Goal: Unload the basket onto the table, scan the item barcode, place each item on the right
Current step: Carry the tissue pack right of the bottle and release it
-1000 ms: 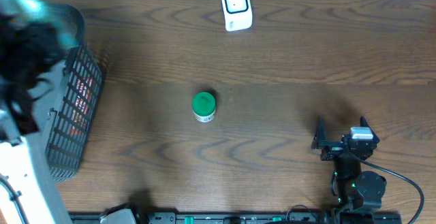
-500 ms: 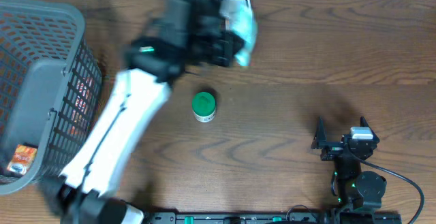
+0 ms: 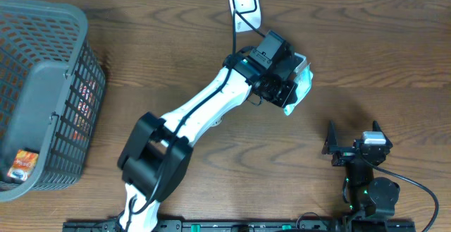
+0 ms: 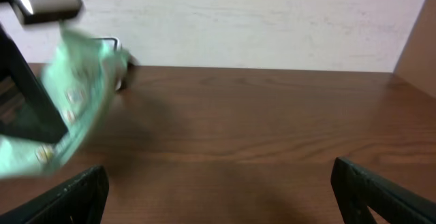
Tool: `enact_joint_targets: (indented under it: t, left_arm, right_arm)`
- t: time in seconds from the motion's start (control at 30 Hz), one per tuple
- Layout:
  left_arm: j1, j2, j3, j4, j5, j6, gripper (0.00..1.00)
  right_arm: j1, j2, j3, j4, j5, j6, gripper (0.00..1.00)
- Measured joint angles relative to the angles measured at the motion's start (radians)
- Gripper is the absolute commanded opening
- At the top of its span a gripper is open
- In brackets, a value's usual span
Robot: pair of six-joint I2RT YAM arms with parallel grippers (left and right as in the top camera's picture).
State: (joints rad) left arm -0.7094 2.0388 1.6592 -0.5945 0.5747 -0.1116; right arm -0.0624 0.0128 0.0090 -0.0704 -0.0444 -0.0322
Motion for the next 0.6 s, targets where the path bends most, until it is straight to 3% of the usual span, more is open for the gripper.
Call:
enact_joint_targets:
  t: [0.37, 0.6]
  left_arm:
    - [0.004, 0.135, -0.026, -0.008, 0.240, 0.186, 0.07]
    - [0.005, 0.135, -0.084, -0.053, 0.299, 0.278, 0.08]
  right_arm:
    - [0.000, 0.000, 0.000, 0.000, 0.000, 0.000, 0.99]
    - [0.000, 0.000, 0.000, 0.000, 0.000, 0.000, 0.99]
